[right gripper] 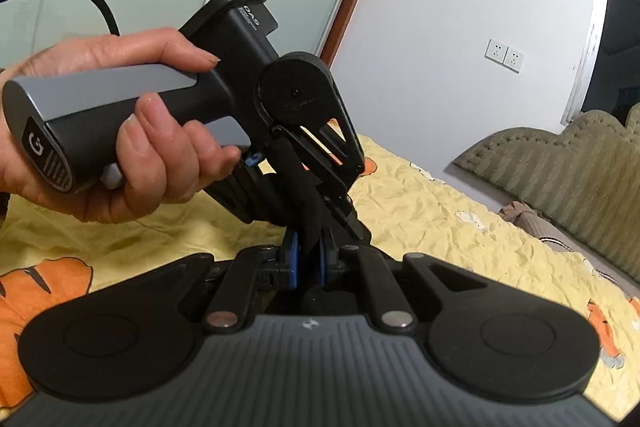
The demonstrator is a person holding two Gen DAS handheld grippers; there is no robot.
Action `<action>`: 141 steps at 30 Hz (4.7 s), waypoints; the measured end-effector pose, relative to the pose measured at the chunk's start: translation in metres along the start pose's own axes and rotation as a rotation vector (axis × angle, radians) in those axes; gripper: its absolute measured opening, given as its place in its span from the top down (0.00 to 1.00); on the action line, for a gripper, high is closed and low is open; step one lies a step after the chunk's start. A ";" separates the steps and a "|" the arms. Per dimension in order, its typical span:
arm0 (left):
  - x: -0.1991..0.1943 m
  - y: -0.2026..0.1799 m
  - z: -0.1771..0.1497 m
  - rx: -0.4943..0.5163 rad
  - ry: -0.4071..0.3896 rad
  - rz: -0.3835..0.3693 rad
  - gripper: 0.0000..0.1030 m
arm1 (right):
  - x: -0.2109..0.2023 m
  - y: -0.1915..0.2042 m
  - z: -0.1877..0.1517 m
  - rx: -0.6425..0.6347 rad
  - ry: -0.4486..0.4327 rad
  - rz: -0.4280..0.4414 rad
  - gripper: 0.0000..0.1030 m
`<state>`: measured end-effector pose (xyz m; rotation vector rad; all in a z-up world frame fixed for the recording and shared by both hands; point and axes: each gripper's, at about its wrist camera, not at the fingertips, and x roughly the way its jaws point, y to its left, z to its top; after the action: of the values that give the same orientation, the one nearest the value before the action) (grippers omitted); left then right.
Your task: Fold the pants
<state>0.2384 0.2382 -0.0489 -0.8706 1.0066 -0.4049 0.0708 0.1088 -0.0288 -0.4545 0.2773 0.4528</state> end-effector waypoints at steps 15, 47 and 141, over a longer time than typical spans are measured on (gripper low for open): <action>-0.023 -0.052 -0.020 0.082 -0.048 0.053 0.83 | -0.005 0.033 -0.011 -0.161 0.027 -0.192 0.24; -0.006 -0.183 -0.101 0.362 -0.003 -0.035 0.83 | -0.097 -0.081 -0.020 0.281 -0.046 -0.265 0.88; 0.110 -0.194 -0.270 0.795 0.089 0.223 0.33 | -0.296 -0.256 -0.245 1.016 0.020 -0.381 0.66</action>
<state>0.0775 -0.0714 -0.0251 -0.0256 0.9017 -0.5961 -0.1016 -0.3190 -0.0437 0.4815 0.3907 -0.0978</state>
